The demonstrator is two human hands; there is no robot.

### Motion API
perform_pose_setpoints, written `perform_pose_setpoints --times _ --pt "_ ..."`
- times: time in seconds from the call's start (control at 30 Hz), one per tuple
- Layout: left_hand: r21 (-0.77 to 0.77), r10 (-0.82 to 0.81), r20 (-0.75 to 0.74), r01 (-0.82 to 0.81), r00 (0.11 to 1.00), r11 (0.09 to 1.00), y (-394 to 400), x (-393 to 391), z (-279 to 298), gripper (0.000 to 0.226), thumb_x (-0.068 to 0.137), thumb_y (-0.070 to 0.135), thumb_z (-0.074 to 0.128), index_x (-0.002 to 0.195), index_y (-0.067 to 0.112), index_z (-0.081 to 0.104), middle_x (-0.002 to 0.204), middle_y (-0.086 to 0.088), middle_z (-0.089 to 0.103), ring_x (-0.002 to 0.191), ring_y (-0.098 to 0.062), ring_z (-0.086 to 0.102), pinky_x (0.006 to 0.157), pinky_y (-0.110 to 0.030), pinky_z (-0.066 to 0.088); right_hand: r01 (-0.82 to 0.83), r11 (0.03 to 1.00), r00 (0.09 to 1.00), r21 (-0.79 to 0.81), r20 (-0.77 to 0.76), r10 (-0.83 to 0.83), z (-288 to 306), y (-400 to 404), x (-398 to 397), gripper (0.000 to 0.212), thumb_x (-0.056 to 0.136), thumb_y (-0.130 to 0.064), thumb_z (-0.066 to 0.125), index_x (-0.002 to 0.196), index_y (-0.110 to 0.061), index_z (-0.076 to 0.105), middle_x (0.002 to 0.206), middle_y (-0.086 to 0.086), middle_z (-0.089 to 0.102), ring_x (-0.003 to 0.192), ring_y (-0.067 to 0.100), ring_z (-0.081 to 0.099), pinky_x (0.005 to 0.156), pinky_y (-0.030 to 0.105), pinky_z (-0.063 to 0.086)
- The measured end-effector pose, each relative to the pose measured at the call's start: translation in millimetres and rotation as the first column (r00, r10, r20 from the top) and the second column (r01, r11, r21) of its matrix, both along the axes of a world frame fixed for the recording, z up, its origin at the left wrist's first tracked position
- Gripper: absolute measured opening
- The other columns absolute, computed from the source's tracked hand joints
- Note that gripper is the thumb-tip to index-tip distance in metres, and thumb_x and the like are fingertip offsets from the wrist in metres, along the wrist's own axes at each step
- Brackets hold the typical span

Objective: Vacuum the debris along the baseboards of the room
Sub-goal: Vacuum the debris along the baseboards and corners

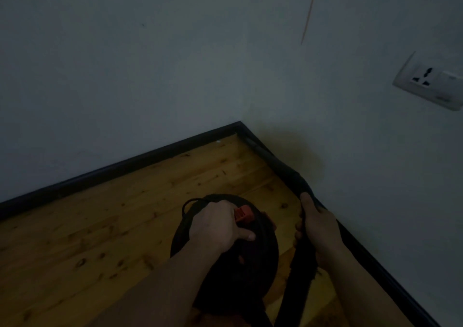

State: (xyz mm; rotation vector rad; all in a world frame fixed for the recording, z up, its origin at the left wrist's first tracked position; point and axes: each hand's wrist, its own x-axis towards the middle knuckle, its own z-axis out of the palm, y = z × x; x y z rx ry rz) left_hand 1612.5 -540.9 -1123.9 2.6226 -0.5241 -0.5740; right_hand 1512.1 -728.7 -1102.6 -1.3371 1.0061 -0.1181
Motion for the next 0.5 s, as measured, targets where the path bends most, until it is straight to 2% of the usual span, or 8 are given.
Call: perform_pose_setpoints --times 0.13,0.27,0.5 --pt "-0.013 0.008 -0.006 -0.008 1.000 1.000 -1 1 -2 0.051 0.059 0.069 0.087 0.093 0.034 0.072 0.083 0.013 0.068 0.078 -0.010 0.065 0.061 -0.029 0.049 -0.038 0.999 0.999 0.002 -0.001 0.038 4 6 -1 0.043 0.104 -0.048 0.055 0.079 -0.014 0.047 0.052 0.004 0.045 0.040 0.018 0.043 0.042 0.027 0.042" --pt "-0.012 0.013 -0.023 -0.013 1.000 1.000 -1 -1 0 0.049 0.061 0.066 0.088 0.093 0.032 0.072 0.085 0.011 0.068 0.079 -0.010 0.065 0.059 -0.029 0.046 -0.079 0.997 0.997 -0.008 -0.008 0.079 9 12 -5 0.040 0.104 -0.046 0.055 0.083 -0.013 0.047 0.052 0.004 0.042 0.037 0.016 0.039 0.039 0.022 0.037" --pt "0.013 -0.006 -0.027 0.006 1.000 1.000 -1 -2 4 0.051 0.063 0.067 0.087 0.093 0.030 0.071 0.085 0.009 0.069 0.079 -0.012 0.065 0.055 -0.029 0.042 -0.174 0.974 0.984 -0.142 -0.053 0.168 7 20 -8 0.049 0.102 -0.055 0.053 0.081 -0.010 0.055 0.053 0.005 0.051 0.043 0.020 0.049 0.050 0.031 0.042"
